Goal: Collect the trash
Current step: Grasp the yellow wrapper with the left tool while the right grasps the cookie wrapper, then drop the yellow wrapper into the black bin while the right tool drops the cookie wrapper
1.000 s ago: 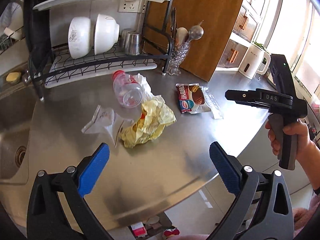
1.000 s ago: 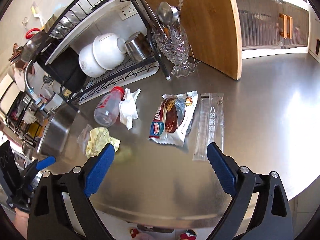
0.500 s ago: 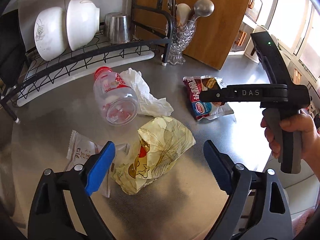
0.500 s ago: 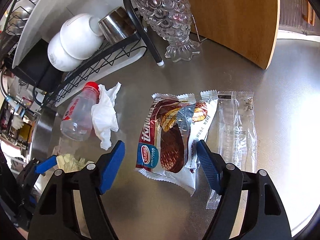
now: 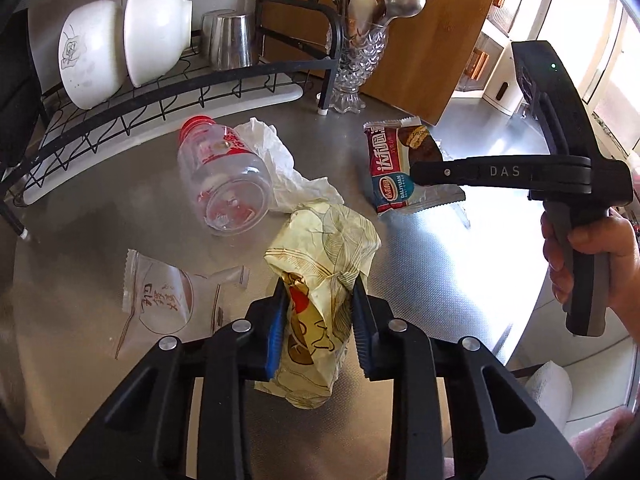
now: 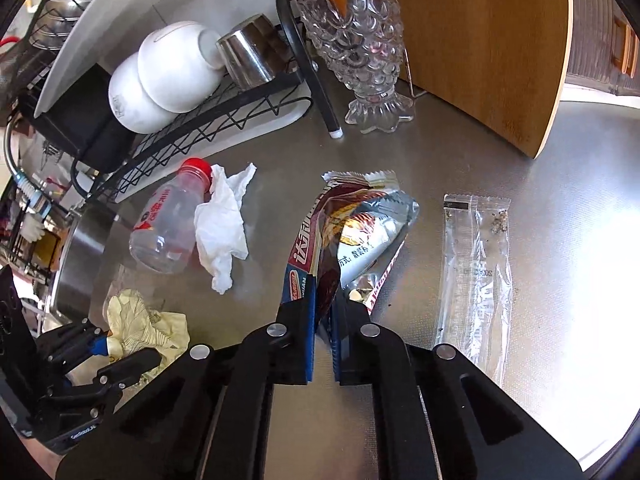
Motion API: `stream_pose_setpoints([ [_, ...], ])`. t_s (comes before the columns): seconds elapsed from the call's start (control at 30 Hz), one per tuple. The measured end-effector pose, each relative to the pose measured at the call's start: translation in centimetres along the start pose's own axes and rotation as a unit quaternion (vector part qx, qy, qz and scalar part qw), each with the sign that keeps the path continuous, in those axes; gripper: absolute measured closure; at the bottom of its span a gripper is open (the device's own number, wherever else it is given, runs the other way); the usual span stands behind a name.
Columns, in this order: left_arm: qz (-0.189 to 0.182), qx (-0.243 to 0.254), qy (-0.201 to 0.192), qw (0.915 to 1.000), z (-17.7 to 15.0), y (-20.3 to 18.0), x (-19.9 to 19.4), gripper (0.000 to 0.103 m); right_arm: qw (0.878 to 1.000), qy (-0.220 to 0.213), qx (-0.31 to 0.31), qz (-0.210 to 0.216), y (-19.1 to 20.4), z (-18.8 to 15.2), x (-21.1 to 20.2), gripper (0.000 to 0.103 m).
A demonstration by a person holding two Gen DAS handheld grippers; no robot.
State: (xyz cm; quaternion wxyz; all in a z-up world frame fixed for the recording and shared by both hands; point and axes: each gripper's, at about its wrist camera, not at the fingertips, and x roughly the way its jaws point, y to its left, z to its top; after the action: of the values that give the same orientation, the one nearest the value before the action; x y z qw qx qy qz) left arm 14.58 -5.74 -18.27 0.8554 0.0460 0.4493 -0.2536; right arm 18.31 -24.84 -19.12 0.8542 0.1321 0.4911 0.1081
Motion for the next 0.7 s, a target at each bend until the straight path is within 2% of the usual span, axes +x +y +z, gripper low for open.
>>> stream_pose_setpoints([
  [0.2, 0.002, 0.003, -0.033, 0.9994, 0.6, -1.3, -3.0, 0.079, 0.999, -0.039, -0.010, 0.022, 1.4, 0.1, -3.9, 0.098],
  [0.33, 0.012, -0.002, -0.061, 0.9981, 0.7, -2.1, -6.3, 0.079, 0.996, -0.073, -0.037, 0.036, 2.9, -0.7, -8.4, 0.098],
  [0.47, 0.026, -0.006, -0.089, 0.9957, -0.5, -2.6, -10.6, 0.079, 0.992, -0.099, -0.065, 0.047, 4.3, -2.5, -12.8, 0.098],
  [0.7, 0.049, -0.032, -0.109, 0.9923, -4.6, -2.9, -16.6, 0.079, 0.988, -0.080, -0.109, 0.079, 6.5, -7.9, -16.1, 0.098],
])
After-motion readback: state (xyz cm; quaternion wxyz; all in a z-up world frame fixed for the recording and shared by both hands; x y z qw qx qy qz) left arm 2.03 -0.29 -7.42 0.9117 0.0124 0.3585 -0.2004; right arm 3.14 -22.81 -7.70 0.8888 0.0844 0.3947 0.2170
